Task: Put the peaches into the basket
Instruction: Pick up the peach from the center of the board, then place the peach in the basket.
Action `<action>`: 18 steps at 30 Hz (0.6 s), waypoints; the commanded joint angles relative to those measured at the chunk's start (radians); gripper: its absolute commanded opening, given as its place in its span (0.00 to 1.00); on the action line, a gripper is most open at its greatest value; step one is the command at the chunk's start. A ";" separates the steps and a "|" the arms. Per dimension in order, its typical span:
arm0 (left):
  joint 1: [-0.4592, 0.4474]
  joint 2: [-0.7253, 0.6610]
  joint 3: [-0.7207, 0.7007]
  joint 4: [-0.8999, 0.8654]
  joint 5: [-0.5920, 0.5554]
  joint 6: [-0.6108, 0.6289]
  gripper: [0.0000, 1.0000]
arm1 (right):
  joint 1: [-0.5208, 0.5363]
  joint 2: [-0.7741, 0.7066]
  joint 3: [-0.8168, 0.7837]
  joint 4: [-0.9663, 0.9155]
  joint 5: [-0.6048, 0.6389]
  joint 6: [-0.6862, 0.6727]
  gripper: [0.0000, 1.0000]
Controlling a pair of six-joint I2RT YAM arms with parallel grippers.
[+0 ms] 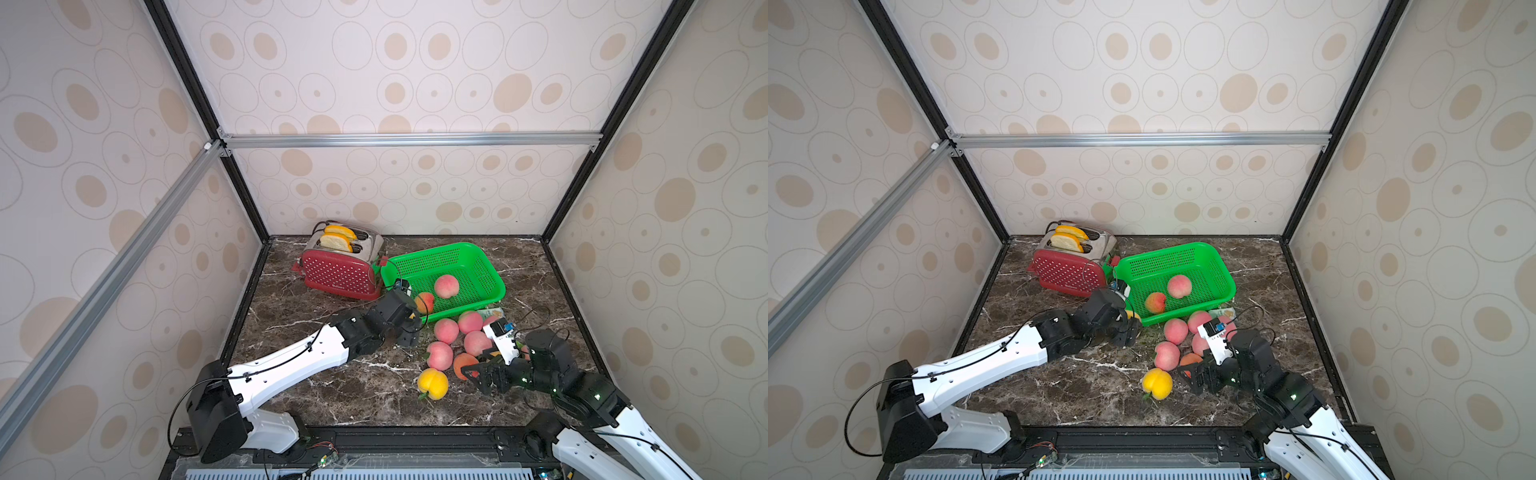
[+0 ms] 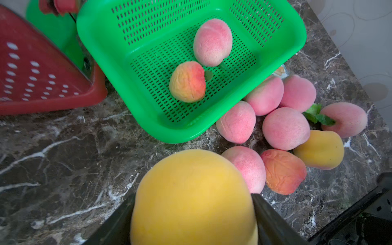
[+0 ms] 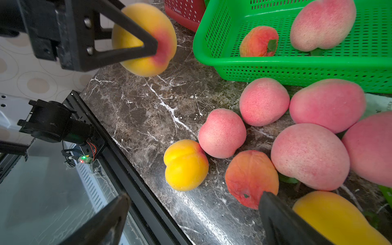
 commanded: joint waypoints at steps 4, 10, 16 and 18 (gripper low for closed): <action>0.000 0.131 0.227 -0.075 -0.045 0.141 0.80 | 0.008 -0.018 0.026 -0.020 0.029 0.004 1.00; 0.076 0.299 0.375 -0.058 -0.012 0.192 0.80 | 0.007 -0.018 0.027 -0.023 0.050 0.007 1.00; 0.116 0.491 0.568 -0.076 -0.006 0.252 0.81 | 0.007 -0.011 0.026 -0.023 0.050 0.007 1.00; 0.125 0.550 0.623 -0.119 -0.014 0.264 0.81 | 0.007 -0.008 0.026 -0.022 0.054 0.007 1.00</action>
